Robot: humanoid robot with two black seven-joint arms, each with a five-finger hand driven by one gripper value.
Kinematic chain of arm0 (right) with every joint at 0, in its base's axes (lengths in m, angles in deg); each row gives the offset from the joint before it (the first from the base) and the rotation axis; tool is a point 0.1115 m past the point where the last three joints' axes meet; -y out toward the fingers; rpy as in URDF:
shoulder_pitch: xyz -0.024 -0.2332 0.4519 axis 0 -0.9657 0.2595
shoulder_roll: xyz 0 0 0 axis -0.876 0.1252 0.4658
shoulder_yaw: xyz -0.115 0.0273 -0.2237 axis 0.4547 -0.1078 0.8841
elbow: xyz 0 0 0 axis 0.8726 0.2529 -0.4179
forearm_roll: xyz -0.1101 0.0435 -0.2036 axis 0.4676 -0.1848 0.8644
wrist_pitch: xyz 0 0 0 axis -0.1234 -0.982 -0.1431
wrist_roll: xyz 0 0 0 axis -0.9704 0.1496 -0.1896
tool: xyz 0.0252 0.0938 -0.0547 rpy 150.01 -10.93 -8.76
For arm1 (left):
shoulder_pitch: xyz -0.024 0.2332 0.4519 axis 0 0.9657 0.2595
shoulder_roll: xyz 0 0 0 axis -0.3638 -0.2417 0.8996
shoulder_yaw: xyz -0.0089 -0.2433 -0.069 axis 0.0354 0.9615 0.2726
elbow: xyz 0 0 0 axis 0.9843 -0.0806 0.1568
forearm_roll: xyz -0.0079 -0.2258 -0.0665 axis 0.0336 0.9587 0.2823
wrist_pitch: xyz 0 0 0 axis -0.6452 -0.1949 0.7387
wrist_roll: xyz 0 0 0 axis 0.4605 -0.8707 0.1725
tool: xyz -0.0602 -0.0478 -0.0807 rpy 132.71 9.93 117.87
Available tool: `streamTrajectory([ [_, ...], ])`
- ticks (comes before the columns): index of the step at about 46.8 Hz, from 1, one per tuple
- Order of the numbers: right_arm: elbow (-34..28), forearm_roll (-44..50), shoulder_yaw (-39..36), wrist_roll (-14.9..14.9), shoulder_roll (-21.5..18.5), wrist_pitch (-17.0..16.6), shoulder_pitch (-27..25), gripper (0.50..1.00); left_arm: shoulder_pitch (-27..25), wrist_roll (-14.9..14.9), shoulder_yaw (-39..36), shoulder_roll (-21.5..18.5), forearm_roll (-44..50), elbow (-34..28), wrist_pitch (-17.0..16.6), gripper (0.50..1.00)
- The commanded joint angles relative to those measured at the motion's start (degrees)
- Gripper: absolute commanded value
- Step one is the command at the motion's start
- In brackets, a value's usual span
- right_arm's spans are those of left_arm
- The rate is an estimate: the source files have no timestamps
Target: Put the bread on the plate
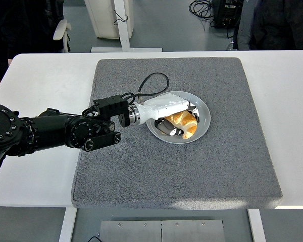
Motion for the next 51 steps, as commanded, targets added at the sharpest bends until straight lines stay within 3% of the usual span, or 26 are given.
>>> streamTrajectory([
  [1, 0.0, 0.0, 0.0, 0.0, 0.0, 0.0, 0.01, 1.0, 0.01, 0.1, 0.14, 0.0, 0.43, 0.66, 0.01, 0.5],
  [32, 0.0, 0.0, 0.0, 0.0, 0.0, 0.0, 0.01, 1.0, 2.38, 0.01, 1.1, 0.0, 1.23, 3.82, 0.1, 0.5],
  [35, 0.09, 0.0, 0.0, 0.0, 0.0, 0.0, 0.01, 1.0, 2.38, 0.01, 1.28, 0.0, 1.23, 3.82, 0.1, 0.597],
  [39, 0.09, 0.0, 0.0, 0.0, 0.0, 0.0, 0.01, 1.0, 2.38, -0.08, 1.63, 0.0, 2.19, 3.82, 0.1, 0.667],
  [51, 0.09, 0.0, 0.09, 0.0, 0.0, 0.0, 0.01, 1.0, 2.38, -0.17, 1.81, 0.0, 3.95, 3.74, 0.19, 0.79],
])
